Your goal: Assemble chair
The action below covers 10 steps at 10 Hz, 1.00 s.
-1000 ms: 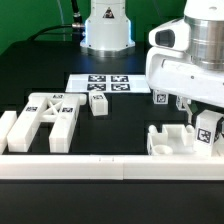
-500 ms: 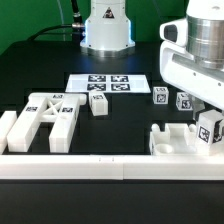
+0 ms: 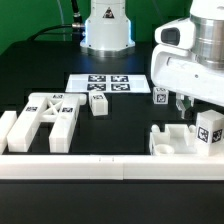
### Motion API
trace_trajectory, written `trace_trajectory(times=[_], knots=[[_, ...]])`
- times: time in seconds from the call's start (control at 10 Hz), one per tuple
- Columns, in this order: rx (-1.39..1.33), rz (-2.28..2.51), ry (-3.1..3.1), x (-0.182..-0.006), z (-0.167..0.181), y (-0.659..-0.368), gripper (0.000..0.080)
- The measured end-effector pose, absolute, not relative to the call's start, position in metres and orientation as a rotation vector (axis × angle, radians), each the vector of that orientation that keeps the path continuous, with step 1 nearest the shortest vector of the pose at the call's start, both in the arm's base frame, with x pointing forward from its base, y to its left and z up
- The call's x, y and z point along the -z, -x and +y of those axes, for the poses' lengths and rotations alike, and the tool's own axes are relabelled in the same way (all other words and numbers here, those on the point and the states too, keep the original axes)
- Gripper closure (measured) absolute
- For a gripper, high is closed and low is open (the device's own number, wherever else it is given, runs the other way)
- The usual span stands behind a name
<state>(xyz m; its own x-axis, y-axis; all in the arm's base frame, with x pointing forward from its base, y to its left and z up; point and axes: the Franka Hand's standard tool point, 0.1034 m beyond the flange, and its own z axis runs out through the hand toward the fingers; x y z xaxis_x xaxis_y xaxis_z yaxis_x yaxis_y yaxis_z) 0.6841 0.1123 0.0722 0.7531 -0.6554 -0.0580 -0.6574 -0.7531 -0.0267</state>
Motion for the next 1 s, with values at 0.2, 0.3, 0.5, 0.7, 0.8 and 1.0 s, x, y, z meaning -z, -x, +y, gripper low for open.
trace_trajectory(times=[0.2,0.3,0.5,0.7,0.8,1.0], knots=[[-0.062,0.842,2.975,-0.0723,0.1129,-0.6843,0.0151],[-0.056,0.642,3.024,-0.0723,0.1131,-0.6843,0.0151],[-0.049,0.422,3.062,-0.0722,0.1126,-0.6843,0.015],[-0.041,0.146,3.094,-0.0721,0.1105,-0.6845,0.015],[-0.036,-0.03,3.11,-0.0721,0.1091,-0.6846,0.015],[-0.032,-0.255,3.113,-0.072,0.1075,-0.6848,0.015]])
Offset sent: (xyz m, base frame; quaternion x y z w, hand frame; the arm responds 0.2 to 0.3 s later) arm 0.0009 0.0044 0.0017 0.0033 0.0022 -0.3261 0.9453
